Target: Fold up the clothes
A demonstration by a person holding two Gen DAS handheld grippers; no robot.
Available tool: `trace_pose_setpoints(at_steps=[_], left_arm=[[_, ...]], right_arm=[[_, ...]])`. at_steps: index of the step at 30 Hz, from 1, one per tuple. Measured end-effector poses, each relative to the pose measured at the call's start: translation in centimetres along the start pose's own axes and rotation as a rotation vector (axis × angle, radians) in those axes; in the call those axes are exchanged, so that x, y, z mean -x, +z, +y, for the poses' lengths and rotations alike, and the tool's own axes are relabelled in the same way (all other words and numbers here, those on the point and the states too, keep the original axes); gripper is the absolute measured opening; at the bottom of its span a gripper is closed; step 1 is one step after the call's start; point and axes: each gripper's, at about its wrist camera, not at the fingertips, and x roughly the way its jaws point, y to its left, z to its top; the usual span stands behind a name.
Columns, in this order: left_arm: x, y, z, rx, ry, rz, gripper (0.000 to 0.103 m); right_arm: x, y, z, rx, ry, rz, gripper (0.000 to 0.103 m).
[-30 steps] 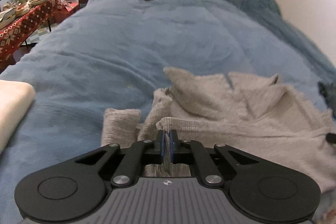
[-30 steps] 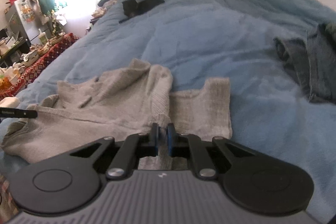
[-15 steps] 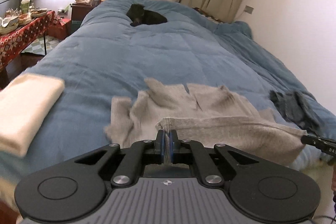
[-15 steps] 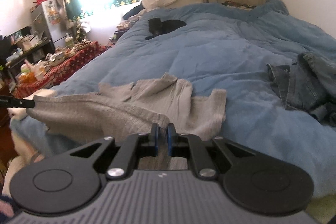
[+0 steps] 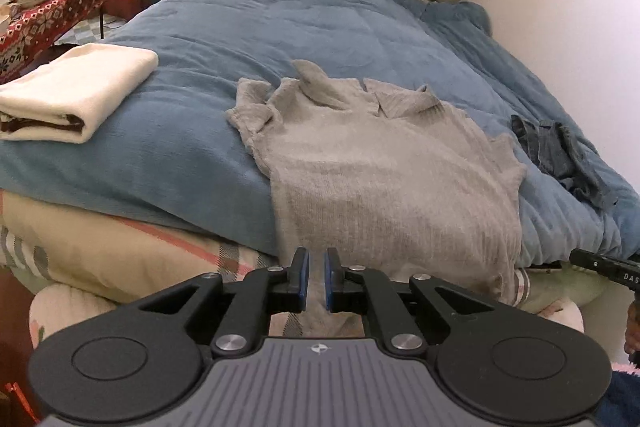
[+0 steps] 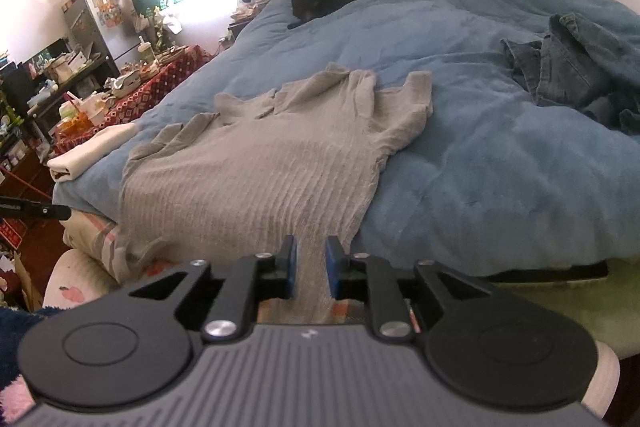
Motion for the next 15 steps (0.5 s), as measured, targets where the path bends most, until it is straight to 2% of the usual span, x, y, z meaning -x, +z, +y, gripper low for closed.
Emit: trace_pose_setpoints(at_steps=[4,7,11,15], left_arm=[[-0.6,0.8,0.5,-0.001,0.037,-0.008,0.006],[-1.9,2.2,0.1,-0.041,0.052,-0.021,0.007],[-5.4,5.2,-0.4,-0.063,0.061,-0.023,0.013],[-9.7,8.9,-0.7,-0.073,0.068,-0.019,0.015]], right_arm=[[-1.2,1.1,-0.5,0.008,-0.003,0.001,0.018],[-3.5,2.6,-0.8,0.018,-0.012,0.01,0.018],[-6.8,5.2,-1.3,0.03,-0.025,0.01,0.019],[-11.0,9.3,-2.1,0.065,-0.048,0.0,0.02]])
